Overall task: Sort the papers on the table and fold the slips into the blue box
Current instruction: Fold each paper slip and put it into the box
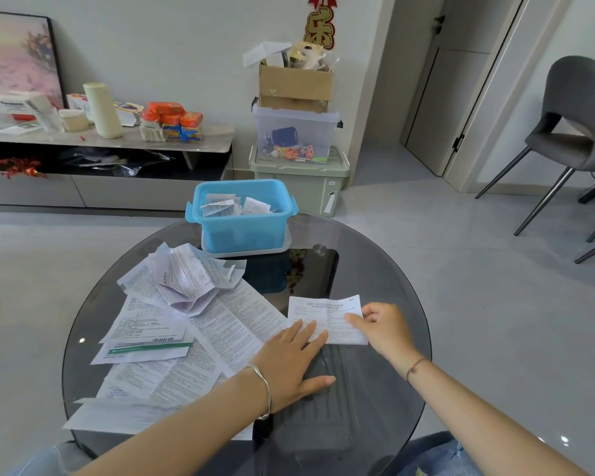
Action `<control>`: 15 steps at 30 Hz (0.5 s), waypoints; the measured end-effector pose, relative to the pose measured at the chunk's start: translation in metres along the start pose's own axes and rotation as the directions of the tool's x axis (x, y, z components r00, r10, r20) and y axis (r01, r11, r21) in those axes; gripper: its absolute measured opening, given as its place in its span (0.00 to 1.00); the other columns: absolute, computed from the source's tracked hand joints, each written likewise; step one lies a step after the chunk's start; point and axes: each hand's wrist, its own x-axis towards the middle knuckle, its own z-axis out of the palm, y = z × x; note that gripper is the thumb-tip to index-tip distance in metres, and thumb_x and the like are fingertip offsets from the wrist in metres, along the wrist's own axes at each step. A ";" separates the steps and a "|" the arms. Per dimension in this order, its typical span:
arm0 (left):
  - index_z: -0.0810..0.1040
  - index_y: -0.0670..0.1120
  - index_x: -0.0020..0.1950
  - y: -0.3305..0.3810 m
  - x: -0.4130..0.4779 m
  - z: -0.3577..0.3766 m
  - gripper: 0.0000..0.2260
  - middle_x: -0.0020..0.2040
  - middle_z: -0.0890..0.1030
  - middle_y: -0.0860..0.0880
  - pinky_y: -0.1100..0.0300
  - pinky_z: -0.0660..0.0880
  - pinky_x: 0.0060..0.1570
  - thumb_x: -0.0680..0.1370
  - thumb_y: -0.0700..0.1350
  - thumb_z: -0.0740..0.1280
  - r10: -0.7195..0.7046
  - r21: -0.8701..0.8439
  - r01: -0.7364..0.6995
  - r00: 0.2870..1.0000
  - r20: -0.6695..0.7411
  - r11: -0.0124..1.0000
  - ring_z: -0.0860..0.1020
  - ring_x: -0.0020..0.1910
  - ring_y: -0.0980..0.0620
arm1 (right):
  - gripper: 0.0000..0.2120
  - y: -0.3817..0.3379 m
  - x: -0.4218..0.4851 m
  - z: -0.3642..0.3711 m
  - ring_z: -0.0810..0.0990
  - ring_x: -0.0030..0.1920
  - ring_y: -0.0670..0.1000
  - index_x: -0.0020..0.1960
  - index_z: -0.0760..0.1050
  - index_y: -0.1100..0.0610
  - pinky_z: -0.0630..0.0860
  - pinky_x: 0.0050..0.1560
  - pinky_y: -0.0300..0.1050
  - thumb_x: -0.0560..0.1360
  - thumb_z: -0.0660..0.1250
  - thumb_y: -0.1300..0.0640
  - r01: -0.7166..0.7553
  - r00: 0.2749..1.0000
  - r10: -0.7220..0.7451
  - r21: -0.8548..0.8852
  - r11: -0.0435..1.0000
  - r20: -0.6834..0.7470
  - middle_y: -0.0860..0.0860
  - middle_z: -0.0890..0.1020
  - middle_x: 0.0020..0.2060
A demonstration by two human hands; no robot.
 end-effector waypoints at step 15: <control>0.43 0.50 0.79 0.006 -0.001 -0.005 0.33 0.79 0.42 0.48 0.53 0.44 0.75 0.79 0.65 0.46 -0.025 0.036 0.024 1.000 0.016 0.999 0.42 0.78 0.47 | 0.10 -0.011 -0.001 -0.003 0.75 0.34 0.51 0.38 0.71 0.55 0.68 0.31 0.40 0.74 0.70 0.54 0.055 0.995 -0.067 -0.160 0.986 -0.075 0.49 0.78 0.33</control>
